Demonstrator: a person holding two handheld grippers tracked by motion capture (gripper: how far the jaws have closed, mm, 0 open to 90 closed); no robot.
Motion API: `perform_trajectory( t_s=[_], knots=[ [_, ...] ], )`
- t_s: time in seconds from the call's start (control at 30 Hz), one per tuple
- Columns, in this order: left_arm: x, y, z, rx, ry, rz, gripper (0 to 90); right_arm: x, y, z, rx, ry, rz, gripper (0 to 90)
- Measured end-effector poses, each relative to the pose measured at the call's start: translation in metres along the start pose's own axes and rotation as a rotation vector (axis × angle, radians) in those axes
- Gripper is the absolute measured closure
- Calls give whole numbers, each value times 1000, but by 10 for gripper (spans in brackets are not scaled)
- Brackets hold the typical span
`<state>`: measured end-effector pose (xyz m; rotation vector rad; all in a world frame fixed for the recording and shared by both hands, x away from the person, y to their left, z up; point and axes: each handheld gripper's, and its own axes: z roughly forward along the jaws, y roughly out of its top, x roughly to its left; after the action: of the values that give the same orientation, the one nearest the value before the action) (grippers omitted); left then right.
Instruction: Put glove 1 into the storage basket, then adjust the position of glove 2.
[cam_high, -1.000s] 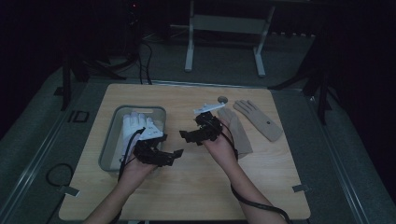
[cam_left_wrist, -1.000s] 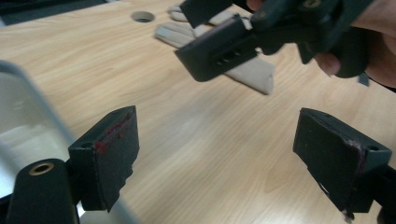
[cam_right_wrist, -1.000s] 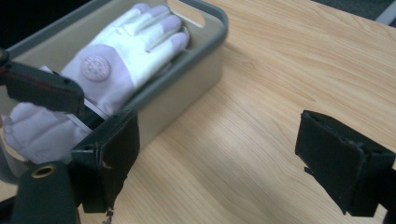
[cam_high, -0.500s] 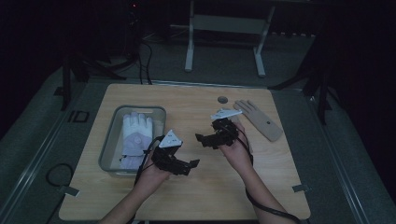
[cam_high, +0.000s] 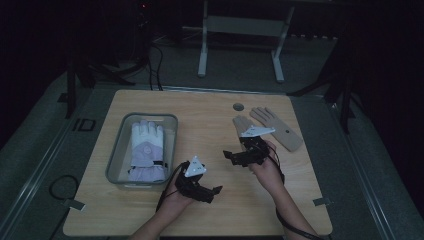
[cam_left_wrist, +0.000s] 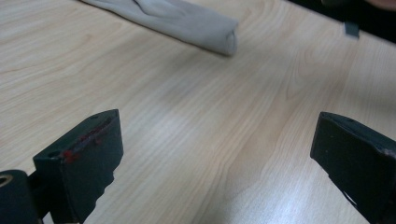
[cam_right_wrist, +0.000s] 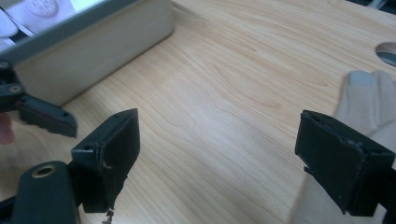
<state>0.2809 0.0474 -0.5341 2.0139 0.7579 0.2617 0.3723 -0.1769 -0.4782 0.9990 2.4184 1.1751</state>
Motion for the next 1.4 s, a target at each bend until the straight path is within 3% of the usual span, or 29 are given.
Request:
perform_trajectory(
  t_s=[0.13, 0.17, 0.27, 0.57, 0.77, 0.83, 0.93, 0.97, 1.1, 1.4],
  knots=[
    [-6, -6, 7, -6, 8, 17, 26, -5, -8, 0, 11, -21, -15, 137],
    [-6, -8, 9, -7, 13, 22, 27, -10, -14, 0, 35, -27, 3, 136],
    [-8, -12, 12, -40, 24, 27, 28, -19, -21, -3, 18, -10, 62, 131],
    [-6, -22, 12, -136, 81, 24, 29, -35, -36, -9, -9, -15, 131, 109],
    [-2, -26, 11, -131, 108, 16, 29, -50, -44, -17, -37, -71, 105, 175],
    [-1, -27, 12, -124, 101, 4, 29, -57, -46, -20, -34, -99, 90, 280],
    [-1, -28, 12, -119, 90, 7, 29, -64, -47, -22, -36, -130, 90, 367],
    [-1, -28, 12, -115, 89, 7, 29, -71, -46, -21, -26, -170, 80, 437],
    [-3, -28, 12, -127, 85, 9, 29, -83, -42, -15, -21, -190, 70, 454],
    [-4, -29, 12, -134, 85, 21, 29, -98, -30, 8, 7, -191, 57, 460]
  ],
)
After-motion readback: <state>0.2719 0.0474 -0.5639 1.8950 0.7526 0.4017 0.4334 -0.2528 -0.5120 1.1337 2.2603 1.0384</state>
